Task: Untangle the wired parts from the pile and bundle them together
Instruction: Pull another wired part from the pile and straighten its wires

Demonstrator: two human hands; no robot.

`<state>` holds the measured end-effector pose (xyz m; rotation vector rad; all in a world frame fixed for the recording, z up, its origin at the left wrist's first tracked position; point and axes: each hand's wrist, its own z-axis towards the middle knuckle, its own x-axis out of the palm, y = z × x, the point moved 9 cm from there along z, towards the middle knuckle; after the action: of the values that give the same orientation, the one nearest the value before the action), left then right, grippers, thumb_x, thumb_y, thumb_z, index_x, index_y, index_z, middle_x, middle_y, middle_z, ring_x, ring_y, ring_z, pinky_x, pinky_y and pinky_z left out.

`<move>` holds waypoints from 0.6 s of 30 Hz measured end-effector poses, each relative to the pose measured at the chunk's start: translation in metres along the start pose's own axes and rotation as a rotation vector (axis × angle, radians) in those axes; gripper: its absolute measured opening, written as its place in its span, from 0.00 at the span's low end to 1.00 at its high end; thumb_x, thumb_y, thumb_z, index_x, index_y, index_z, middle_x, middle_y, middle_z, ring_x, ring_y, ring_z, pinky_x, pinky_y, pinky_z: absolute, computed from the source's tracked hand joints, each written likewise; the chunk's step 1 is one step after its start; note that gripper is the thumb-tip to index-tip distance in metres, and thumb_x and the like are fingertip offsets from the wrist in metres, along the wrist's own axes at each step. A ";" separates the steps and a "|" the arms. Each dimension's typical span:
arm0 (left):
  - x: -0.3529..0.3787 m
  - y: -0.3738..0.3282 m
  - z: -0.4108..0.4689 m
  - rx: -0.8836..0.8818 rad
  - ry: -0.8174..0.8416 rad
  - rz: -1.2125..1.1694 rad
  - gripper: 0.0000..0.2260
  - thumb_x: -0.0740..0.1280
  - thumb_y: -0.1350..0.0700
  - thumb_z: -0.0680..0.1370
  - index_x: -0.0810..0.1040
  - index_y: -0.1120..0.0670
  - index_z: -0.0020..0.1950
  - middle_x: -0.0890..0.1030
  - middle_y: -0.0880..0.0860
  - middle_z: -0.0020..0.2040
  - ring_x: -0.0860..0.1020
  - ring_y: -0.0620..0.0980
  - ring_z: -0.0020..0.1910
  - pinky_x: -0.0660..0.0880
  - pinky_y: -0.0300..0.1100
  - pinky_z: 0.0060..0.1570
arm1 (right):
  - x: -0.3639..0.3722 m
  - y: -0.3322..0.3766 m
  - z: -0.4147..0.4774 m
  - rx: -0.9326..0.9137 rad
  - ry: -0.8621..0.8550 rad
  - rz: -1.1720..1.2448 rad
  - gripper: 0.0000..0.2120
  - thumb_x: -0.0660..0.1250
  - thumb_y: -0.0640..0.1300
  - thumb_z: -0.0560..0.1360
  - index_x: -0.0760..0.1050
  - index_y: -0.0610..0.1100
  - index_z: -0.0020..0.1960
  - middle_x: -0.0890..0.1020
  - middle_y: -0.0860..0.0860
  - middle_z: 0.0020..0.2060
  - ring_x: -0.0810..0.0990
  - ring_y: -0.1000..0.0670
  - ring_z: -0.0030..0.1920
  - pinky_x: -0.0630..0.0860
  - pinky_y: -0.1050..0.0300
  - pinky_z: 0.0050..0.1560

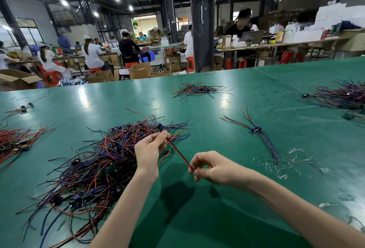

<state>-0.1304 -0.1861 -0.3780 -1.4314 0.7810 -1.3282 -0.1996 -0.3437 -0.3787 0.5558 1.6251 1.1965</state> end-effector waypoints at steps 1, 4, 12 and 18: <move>0.000 -0.001 0.000 0.002 0.004 -0.002 0.06 0.69 0.64 0.75 0.82 0.59 0.38 0.82 0.50 0.34 0.74 0.42 0.31 0.73 0.34 0.38 | 0.000 0.000 0.000 0.005 0.018 0.032 0.12 0.62 0.32 0.76 0.74 0.47 0.42 0.79 0.52 0.34 0.70 0.63 0.22 0.64 0.73 0.26; 0.002 -0.002 0.000 0.005 0.005 -0.010 0.05 0.69 0.64 0.75 0.82 0.60 0.39 0.82 0.51 0.34 0.73 0.42 0.31 0.72 0.33 0.37 | -0.001 -0.006 -0.001 0.048 0.050 0.159 0.08 0.65 0.34 0.76 0.77 0.46 0.43 0.80 0.52 0.33 0.63 0.58 0.21 0.60 0.66 0.22; 0.003 0.000 -0.002 0.003 0.000 -0.011 0.05 0.69 0.64 0.75 0.81 0.61 0.40 0.82 0.49 0.33 0.73 0.41 0.30 0.72 0.33 0.38 | 0.003 -0.013 -0.001 0.121 0.114 0.364 0.05 0.68 0.35 0.74 0.78 0.42 0.41 0.79 0.49 0.31 0.60 0.56 0.22 0.56 0.67 0.21; 0.001 0.003 -0.001 -0.007 -0.007 0.014 0.06 0.70 0.63 0.75 0.82 0.59 0.38 0.82 0.49 0.33 0.74 0.40 0.30 0.72 0.35 0.39 | 0.004 -0.017 -0.002 0.152 0.131 0.407 0.05 0.69 0.34 0.73 0.76 0.41 0.40 0.78 0.49 0.30 0.60 0.57 0.22 0.56 0.67 0.21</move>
<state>-0.1307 -0.1880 -0.3804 -1.4329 0.7905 -1.3099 -0.2000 -0.3480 -0.3953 0.9571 1.7767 1.4337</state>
